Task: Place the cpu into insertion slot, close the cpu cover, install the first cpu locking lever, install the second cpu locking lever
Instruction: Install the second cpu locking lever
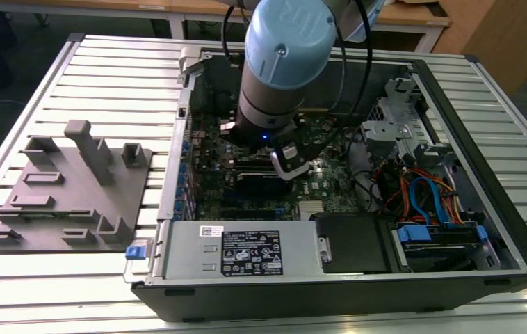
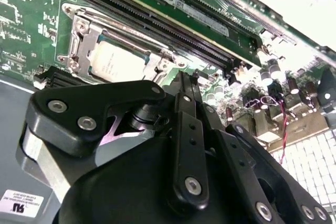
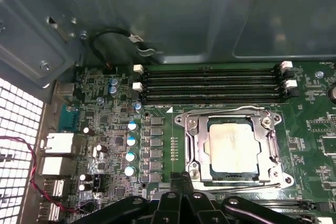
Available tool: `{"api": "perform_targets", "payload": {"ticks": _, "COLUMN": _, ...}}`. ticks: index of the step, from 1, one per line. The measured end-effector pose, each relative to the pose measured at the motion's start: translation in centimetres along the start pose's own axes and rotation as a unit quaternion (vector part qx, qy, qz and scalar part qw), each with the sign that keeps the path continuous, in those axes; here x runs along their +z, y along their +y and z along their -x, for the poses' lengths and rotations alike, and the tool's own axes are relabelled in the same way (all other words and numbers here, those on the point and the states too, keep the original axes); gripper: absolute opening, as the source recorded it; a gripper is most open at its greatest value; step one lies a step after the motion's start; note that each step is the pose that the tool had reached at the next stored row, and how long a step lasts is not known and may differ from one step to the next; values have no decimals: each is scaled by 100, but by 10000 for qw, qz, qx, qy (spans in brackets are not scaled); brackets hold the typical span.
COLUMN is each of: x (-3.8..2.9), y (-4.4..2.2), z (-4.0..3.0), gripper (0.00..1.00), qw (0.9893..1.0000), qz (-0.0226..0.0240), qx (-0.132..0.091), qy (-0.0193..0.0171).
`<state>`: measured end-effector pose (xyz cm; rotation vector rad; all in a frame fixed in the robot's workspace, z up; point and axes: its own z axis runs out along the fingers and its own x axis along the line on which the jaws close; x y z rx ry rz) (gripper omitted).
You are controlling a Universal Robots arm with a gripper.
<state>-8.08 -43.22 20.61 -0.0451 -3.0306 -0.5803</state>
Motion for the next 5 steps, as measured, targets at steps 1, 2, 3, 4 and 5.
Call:
{"api": "perform_targets", "payload": {"ticks": 1, "x": 0, "y": 0, "z": 0, "gripper": 11, "qw": 10000, "qz": 0, "qx": 0, "qy": 0}}
{"api": "perform_targets", "payload": {"ticks": 2, "x": -1, "y": 0, "z": 0, "gripper": 11, "qw": 10000, "qz": -1, "qx": 2, "qy": 5}}
{"api": "perform_targets", "payload": {"ticks": 3, "x": -1, "y": 0, "z": 0, "gripper": 11, "qw": 10000, "qz": -1, "qx": 4, "qy": 9}}
{"api": "perform_targets", "payload": {"ticks": 4, "x": -1, "y": 0, "z": 0, "gripper": 11, "qw": 10000, "qz": -1, "qx": 4, "qy": 10}}
{"api": "perform_targets", "payload": {"ticks": 5, "x": -1, "y": 0, "z": 0, "gripper": 11, "qw": 10000, "qz": -1, "qx": 4, "qy": 10}}
